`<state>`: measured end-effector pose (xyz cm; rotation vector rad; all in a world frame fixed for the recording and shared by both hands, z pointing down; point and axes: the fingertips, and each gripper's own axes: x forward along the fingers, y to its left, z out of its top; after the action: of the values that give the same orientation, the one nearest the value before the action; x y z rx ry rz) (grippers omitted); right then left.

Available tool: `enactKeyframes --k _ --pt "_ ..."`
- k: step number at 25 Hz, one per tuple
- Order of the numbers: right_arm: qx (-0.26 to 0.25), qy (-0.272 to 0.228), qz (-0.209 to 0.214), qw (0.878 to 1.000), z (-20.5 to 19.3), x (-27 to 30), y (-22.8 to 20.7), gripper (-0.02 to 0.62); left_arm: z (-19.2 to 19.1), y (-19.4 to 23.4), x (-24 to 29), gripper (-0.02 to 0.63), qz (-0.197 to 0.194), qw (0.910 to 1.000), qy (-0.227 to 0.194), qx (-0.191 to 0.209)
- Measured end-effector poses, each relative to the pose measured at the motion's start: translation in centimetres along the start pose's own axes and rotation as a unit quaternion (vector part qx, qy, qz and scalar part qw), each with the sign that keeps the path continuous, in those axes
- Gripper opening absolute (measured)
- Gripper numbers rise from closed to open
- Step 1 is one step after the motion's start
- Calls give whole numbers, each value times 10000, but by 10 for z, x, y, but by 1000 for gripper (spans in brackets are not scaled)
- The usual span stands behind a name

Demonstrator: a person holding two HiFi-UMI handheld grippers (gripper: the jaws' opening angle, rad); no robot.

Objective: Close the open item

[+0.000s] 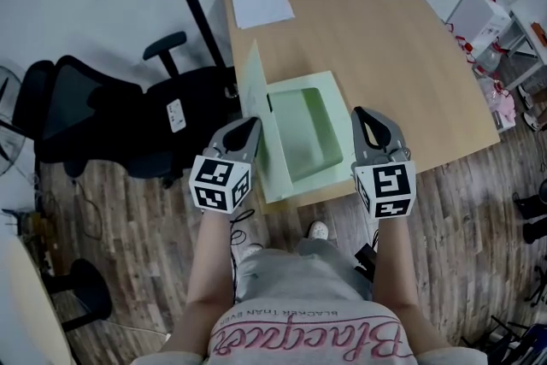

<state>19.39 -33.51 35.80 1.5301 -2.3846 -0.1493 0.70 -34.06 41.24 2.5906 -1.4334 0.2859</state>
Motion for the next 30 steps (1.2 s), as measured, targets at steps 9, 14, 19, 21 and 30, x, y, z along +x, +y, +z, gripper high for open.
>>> enactKeyframes --k 9,14,19,21,30 --pt "5 27 131 9999 -12 2 -27 3 -3 -26 29 20 -12 9999 113 4" --pt "20 51 212 9998 -21 3 -40 3 -8 -46 47 20 -77 9998 203 28" --pt "21 101 302 9995 -29 3 -49 3 -16 -62 64 20 -137 9994 325 -22" --pt "25 114 323 9994 -32 3 -53 3 -20 -66 71 20 -144 9990 414 10" --pt "116 172 338 9992 -44 4 -72 3 -43 -85 103 20 -196 9913 1185 530"
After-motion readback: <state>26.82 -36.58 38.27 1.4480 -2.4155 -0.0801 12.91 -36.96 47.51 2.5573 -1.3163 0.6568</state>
